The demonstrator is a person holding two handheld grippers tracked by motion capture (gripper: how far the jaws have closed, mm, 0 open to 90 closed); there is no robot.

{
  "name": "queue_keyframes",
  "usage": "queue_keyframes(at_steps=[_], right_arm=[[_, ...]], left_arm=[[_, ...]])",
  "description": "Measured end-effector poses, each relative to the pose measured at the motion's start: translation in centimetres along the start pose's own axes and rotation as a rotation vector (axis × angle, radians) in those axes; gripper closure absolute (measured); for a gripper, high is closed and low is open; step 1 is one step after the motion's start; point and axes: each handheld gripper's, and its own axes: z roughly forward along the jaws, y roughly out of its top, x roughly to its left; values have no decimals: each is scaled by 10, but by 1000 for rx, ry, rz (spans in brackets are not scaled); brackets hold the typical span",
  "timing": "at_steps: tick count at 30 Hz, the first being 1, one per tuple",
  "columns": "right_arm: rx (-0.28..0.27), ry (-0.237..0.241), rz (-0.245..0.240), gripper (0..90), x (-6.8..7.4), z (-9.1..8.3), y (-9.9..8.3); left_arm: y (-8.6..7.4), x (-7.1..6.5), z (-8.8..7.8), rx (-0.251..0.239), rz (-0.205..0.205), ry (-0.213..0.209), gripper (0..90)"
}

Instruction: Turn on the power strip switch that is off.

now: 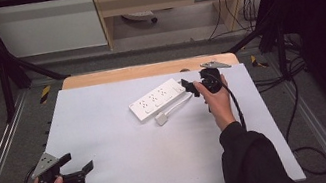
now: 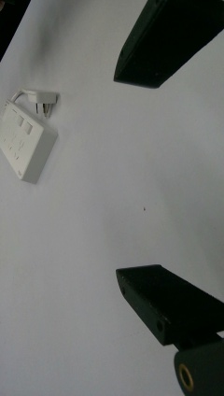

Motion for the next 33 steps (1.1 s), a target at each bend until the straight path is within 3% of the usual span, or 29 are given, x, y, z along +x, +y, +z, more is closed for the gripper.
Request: queue_keyframes(at_steps=[7,16,24,33], right_arm=[[7,-3,-6,102,1,3,2],[-1,8,-14,329,4,8,1],[-10,7,4,460,3,12,-1],[-1,2,-13,580,5,19,-6]], left_arm=[[0,0,0,0,-1,0,61],[0,0,0,-1,-2,2,61],[0,1,0,2,-2,5,61],[0,0,0,2,3,8,61]])
